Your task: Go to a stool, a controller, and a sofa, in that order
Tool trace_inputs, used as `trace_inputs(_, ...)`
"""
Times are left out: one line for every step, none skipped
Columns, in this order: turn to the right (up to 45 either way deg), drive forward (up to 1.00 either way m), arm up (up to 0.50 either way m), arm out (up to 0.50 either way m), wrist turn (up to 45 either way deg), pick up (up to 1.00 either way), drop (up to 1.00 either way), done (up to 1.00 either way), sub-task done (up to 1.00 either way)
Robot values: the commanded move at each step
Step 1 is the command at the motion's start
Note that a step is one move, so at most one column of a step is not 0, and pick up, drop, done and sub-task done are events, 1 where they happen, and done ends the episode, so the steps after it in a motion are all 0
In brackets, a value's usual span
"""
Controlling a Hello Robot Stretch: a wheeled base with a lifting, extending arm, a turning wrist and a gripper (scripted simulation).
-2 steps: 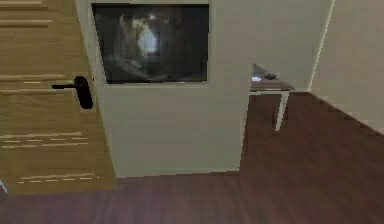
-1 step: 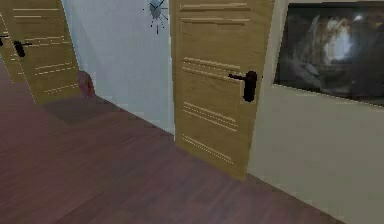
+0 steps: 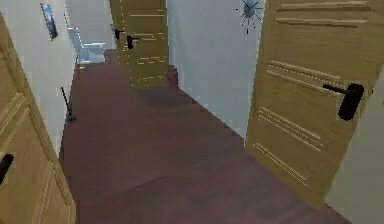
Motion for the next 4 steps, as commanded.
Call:
trace_inputs(0.0,0.35,0.0,0.0,0.0,0.0,0.0,0.0,0.0)
trace_inputs(-27.0,0.0,0.0,0.0,0.0,0.0,0.0,0.0,0.0)
trace_inputs(0.0,1.0,0.0,0.0,0.0,0.0,0.0,0.0,0.0)
trace_inputs(0.0,1.0,0.0,0.0,0.0,0.0,0.0,0.0,0.0)
